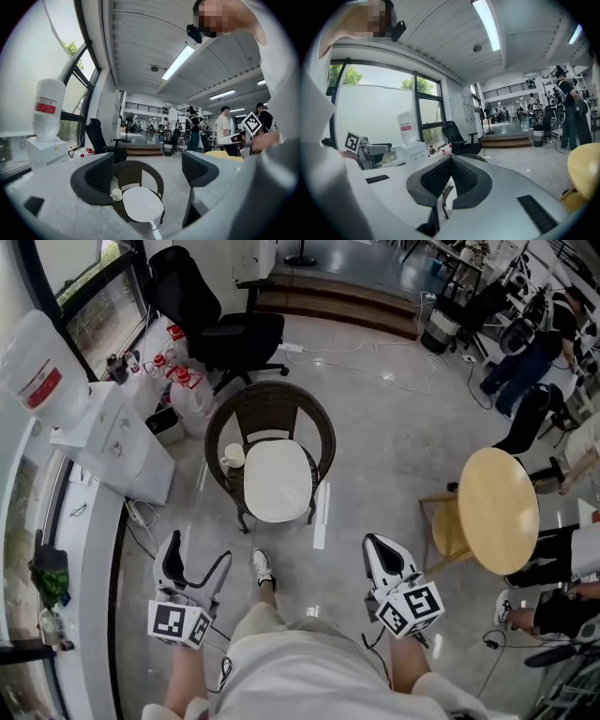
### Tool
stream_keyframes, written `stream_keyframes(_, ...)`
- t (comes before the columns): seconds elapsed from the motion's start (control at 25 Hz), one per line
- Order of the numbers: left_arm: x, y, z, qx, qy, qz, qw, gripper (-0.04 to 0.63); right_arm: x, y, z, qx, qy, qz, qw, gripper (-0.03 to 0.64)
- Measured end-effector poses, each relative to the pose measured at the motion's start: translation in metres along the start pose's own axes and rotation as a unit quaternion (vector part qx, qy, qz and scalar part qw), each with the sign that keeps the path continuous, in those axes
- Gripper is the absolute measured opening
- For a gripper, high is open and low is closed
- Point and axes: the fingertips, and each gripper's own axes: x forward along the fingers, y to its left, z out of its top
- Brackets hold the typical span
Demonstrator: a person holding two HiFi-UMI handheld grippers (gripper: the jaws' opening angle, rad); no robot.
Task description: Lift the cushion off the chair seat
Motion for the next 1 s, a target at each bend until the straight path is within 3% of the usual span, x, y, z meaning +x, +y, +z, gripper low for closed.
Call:
stream_keyframes(0.32, 0.14, 0.085, 0.002, -0.018, 0.013, -0.032, 0.9992, 0.442, 0.151, -0.022, 0.059, -0.016, 0.018, -0.001, 1.0, 0.002)
stream_keyframes(0.48, 0.2, 0.091, 0.009, 0.016, 0.014, -0.082, 0.9964, 0.442, 0.188, -0.037, 0.073, -0.022, 0.03, -0.024, 0.999, 0.002)
stream_keyframes(0.64, 0.246, 0.098, 0.009, 0.007, 0.021, -0.116, 0.993, 0.442, 0.204, -0.056, 0.081, -0.022, 0.04, -0.056, 0.997, 0.002)
stream_keyframes(1.0, 0.312, 0.083, 0.015, 0.016, 0.041, -0.14, 0.9892, 0.442, 0.23, -0.104, 0.087, -0.007, 0.048, -0.061, 0.997, 0.002)
